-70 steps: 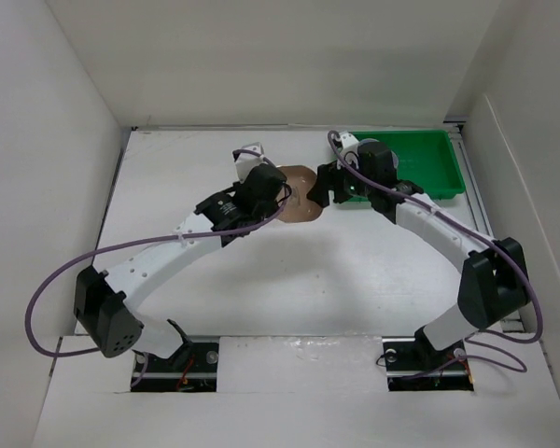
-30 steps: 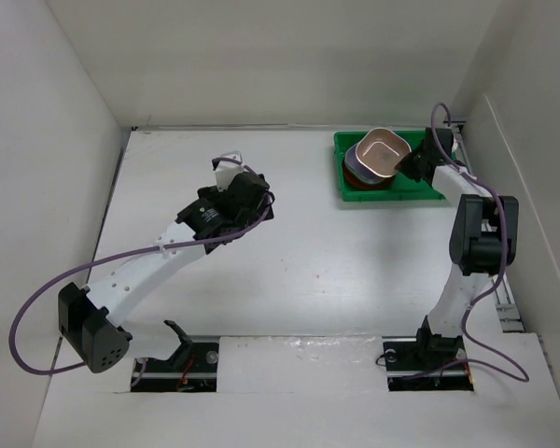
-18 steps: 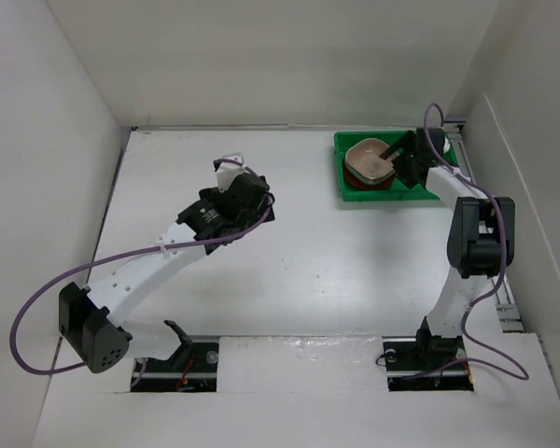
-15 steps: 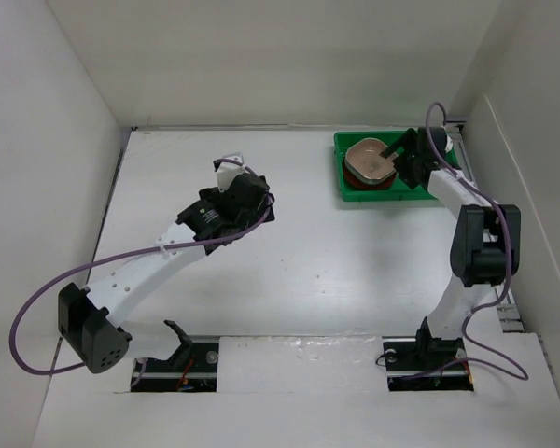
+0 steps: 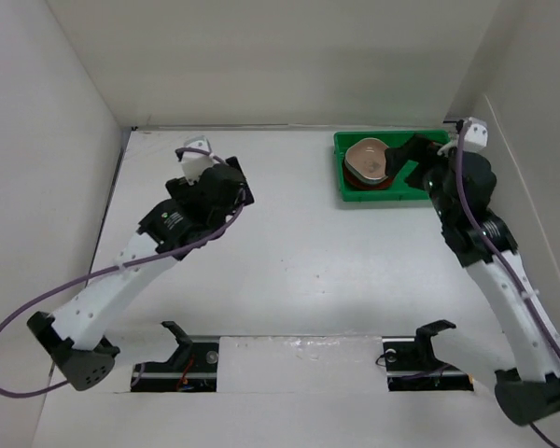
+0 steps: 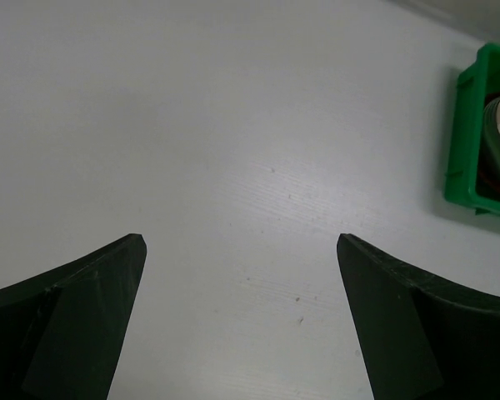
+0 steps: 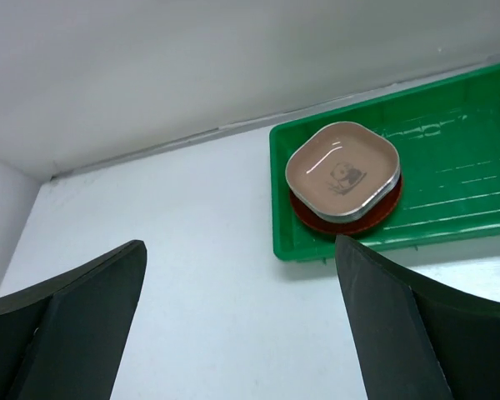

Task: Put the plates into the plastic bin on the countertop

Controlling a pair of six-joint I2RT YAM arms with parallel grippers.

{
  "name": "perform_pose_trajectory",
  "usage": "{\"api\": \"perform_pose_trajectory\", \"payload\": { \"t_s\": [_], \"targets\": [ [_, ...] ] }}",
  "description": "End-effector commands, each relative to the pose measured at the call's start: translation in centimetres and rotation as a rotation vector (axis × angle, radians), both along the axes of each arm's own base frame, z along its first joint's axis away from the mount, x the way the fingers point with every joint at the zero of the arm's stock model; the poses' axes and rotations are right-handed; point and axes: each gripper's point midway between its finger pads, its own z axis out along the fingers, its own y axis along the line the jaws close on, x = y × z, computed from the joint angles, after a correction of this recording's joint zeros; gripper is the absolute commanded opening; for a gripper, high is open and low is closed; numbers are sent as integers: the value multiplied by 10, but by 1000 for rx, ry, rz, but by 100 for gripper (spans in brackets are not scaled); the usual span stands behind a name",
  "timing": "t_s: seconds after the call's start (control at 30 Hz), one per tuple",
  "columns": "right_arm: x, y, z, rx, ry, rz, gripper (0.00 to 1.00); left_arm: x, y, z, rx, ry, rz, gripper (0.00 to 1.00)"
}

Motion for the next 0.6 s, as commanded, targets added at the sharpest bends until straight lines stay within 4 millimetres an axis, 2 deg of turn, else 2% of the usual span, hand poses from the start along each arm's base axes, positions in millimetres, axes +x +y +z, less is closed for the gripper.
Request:
{"api": "perform_pose_trajectory", "payload": {
  "t_s": [0.0, 0.03, 0.07, 0.1, 0.13, 0.2, 0.27, 0.3, 0.33, 0.37, 0.4, 0.53, 0.57],
  "targets": [
    [-47, -8, -15, -189, 52, 30, 100, -18, 45, 54, -23, -138, 120, 100],
    [-62, -1, -23, -214, 85, 74, 100, -21, 51, 61, -31, -161, 135, 100],
    [-76, -3, -18, -227, 64, 83, 100, -31, 64, 71, -51, -195, 152, 100],
    [-84, -5, -17, -261, 62, 93, 100, -36, 74, 72, -41, -215, 178, 100],
    [-94, -13, -22, -290, 84, 78, 100, -39, 81, 60, -14, -214, 183, 100],
    [-115, -20, -14, -299, 55, 74, 100, -52, 95, 68, -79, -285, 194, 100],
    [-133, -11, -9, -287, 24, 142, 100, -60, 103, 56, -93, -288, 199, 100],
    [-144, -11, -4, -258, -3, 160, 100, -69, 110, 58, -145, -316, 212, 100],
    [-150, -8, -4, -251, -8, 195, 100, -71, 114, 49, -143, -314, 225, 100],
    [-155, -4, -1, -241, -25, 225, 100, -75, 117, 52, -172, -331, 231, 100],
    [-160, -3, 0, -228, -28, 237, 100, -79, 121, 42, -178, -331, 234, 100],
    [-169, -10, -7, -240, -1, 234, 100, -81, 123, 36, -186, -343, 231, 100],
    [-169, -12, -3, -238, -9, 223, 100, -81, 123, 36, -186, -343, 231, 100]
  ]
}}
